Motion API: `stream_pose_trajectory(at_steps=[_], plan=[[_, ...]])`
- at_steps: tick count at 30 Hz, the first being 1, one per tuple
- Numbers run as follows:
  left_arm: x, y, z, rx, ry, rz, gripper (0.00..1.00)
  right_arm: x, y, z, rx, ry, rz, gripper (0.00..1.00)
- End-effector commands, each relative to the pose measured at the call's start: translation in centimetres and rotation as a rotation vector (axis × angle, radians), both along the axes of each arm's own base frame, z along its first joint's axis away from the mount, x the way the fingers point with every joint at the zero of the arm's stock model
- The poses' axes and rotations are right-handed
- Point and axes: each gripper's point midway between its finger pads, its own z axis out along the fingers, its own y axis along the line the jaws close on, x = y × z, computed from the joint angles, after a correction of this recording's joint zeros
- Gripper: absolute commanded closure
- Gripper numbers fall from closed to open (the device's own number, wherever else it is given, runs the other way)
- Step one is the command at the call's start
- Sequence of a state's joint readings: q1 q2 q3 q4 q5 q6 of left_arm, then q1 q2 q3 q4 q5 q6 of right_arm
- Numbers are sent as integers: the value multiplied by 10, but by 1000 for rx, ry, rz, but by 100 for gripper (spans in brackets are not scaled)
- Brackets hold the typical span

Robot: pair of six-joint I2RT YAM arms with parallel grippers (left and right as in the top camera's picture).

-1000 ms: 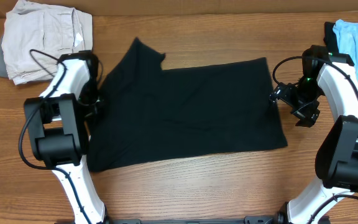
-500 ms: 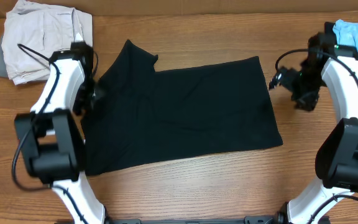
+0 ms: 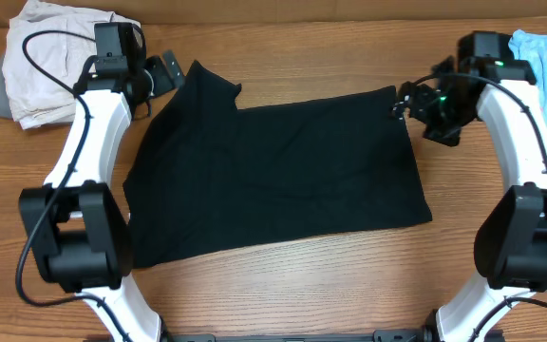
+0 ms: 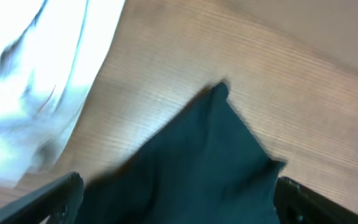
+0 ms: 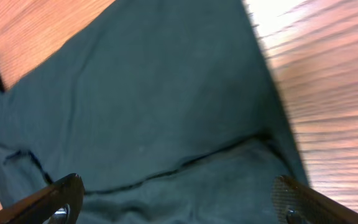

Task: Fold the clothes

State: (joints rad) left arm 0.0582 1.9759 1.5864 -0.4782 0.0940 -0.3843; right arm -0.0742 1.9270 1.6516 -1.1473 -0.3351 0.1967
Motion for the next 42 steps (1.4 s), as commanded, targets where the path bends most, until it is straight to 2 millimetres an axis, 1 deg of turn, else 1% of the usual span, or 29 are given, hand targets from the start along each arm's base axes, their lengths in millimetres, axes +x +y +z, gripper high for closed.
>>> stream_pose_trajectory(at_steps=[1,5,8,11,18,24,27,29,30,34,35,36,38,39,41,42], plan=[[16,-14,-20,28,-24,-103,0,1,20,19,3,-60,77,0],[37,-27,-31,57,-90,-154,0,-2,35,18,-3,-54,115,0],[43,-34,-46,77,-95,-189,0,-7,39,15,-37,-37,131,0],[46,-38,-64,87,-81,-204,0,-11,39,12,-70,-18,137,0],[51,-38,-101,98,-60,-220,2,-19,38,10,-69,16,138,0],[50,-37,-125,148,-39,-275,3,-21,38,10,-69,22,139,0],[50,-37,-131,148,-30,-278,4,-21,38,10,-69,24,138,0],[49,-37,-134,147,-25,-278,11,-21,38,10,-69,23,138,0],[49,-37,-135,149,-23,-282,17,-21,38,10,-69,23,138,0],[49,-38,-136,186,-28,-326,56,-16,38,11,-70,2,138,0],[49,-38,-136,203,-30,-346,64,-13,38,12,-70,-11,137,0],[49,-38,-137,218,-31,-364,69,-9,39,13,-71,-26,137,0],[47,-38,-138,230,-24,-380,75,-2,38,18,-72,-58,133,0],[46,-37,-139,229,-20,-380,81,4,36,22,-72,-81,128,0],[44,-37,-140,227,-11,-380,92,17,33,30,-75,-139,118,0],[44,-37,-141,226,-7,-380,96,27,30,35,-79,-183,112,0]])
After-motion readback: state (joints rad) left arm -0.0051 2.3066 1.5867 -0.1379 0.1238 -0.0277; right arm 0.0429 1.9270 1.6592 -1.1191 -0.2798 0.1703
